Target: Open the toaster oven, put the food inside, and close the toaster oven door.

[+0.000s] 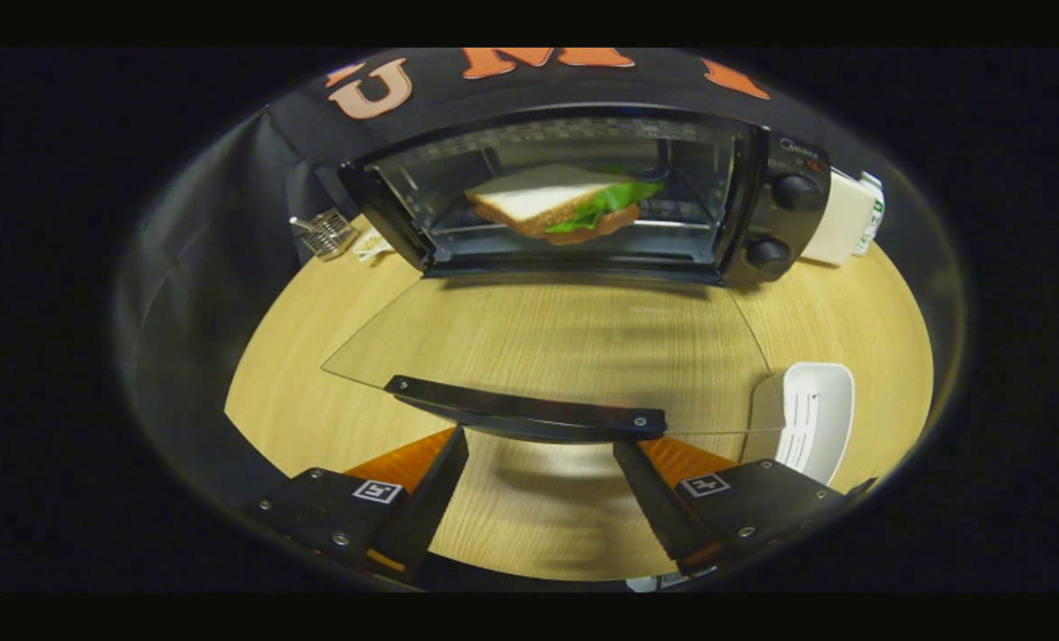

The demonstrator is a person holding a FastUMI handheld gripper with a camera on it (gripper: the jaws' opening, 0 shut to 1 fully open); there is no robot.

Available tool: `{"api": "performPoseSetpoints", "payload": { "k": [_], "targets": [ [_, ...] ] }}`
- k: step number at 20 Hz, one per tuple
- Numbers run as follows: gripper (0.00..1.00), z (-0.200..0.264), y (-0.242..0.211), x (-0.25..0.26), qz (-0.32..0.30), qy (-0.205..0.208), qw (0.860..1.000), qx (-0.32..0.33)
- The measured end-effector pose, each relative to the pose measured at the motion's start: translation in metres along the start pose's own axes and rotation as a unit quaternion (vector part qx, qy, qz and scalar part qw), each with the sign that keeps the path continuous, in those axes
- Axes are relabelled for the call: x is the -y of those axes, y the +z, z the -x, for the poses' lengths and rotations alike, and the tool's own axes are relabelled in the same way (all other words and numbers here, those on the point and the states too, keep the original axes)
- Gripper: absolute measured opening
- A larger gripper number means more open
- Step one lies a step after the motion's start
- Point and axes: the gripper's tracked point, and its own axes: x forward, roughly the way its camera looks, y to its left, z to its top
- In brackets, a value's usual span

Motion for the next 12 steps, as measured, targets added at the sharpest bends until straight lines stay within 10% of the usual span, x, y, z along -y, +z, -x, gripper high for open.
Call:
{"api": "performPoseSetpoints", "payload": {
  "k": [12],
  "targets": [
    [0.97, 0.021, 0.124, 0.015, 0.012, -0.029, 0.992, 0.119]
  ]
}}
